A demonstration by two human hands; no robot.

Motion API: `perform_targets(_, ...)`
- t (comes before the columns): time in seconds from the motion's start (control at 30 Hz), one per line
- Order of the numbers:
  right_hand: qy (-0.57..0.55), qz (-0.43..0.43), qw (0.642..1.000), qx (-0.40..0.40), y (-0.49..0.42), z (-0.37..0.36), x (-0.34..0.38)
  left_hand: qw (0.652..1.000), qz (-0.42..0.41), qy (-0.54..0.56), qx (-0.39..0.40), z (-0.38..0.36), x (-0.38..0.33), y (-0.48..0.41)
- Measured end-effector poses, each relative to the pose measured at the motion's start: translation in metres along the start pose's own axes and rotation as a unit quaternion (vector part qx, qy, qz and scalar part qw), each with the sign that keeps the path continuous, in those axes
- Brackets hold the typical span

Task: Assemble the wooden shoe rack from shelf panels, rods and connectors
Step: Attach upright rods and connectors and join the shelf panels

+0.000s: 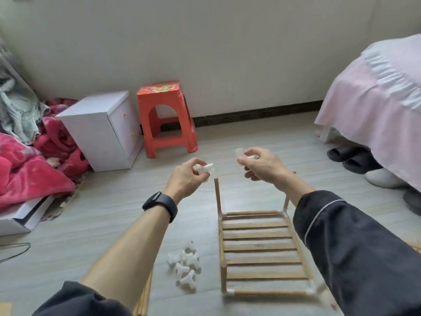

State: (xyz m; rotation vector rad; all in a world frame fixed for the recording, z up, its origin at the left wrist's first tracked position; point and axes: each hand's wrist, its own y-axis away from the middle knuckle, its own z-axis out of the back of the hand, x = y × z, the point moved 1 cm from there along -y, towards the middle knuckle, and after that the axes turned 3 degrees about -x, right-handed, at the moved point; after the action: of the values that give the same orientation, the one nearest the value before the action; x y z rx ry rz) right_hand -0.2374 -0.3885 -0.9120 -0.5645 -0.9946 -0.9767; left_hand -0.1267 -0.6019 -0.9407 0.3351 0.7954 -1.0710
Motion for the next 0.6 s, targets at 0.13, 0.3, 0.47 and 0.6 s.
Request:
perform_targets(0.13,-0.185,-0.059,0.978,-0.078,-0.03,0.016,-0.03,0.999,0.009,0.047,-0.022,-0.037,-0.012,-0.02)
perform_targets(0.3,-0.349,-0.164,0.917,-0.103,-0.063,0.001,-0.089,0.984,0.077,0.144,-0.066,-0.093,0.013,-0.039)
perform_targets(0.47,-0.387,-0.221,0.889,-0.101,-0.097,-0.029,-0.138,0.968,0.138,0.191,-0.09,-0.144,0.056,-0.052)
perform_targets(0.6,-0.399,-0.232,0.886,-0.043,-0.115,-0.065,-0.162,0.971,0.139,0.172,-0.09,-0.167,0.076,-0.063)
